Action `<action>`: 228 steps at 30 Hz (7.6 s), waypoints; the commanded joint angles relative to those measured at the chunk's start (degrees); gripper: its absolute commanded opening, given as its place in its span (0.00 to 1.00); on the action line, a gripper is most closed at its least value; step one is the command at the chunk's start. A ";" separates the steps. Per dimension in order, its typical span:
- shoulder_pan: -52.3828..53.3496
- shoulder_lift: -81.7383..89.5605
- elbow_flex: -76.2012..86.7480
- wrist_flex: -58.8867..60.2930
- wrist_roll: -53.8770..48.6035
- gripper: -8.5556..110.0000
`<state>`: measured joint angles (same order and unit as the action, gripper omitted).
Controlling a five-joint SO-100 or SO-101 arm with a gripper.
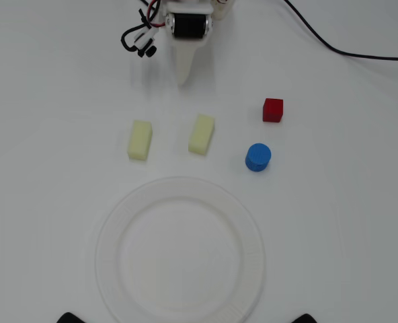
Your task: Grasp a blue block and put it in the dish.
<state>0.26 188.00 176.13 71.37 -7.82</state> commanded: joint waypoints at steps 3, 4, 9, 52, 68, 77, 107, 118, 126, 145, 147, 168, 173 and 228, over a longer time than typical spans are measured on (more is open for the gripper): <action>-3.25 1.23 -3.52 0.35 1.32 0.07; -4.04 -3.78 -6.68 0.00 2.02 0.07; -7.56 -27.69 -21.01 -1.67 3.34 0.07; -28.65 -106.88 -85.96 -1.32 2.90 0.35; -26.46 -112.85 -86.75 -8.61 -9.49 0.33; -23.12 -115.22 -87.01 -11.60 -13.89 0.32; -18.02 -71.81 -71.81 -13.89 -12.04 0.07; -7.47 -55.20 -43.15 -52.29 -14.33 0.07; -4.57 -80.24 -58.54 -55.63 -9.40 0.07; -4.22 -115.75 -87.45 -51.50 -7.21 0.07; -3.96 -116.46 -87.54 -51.42 -7.38 0.07; -2.99 -110.65 -87.54 -42.54 -7.56 0.33; -3.16 -101.25 -87.54 -32.17 -6.15 0.37; -12.04 9.84 4.22 5.19 2.99 0.07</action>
<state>-10.72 187.65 175.52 75.06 -4.22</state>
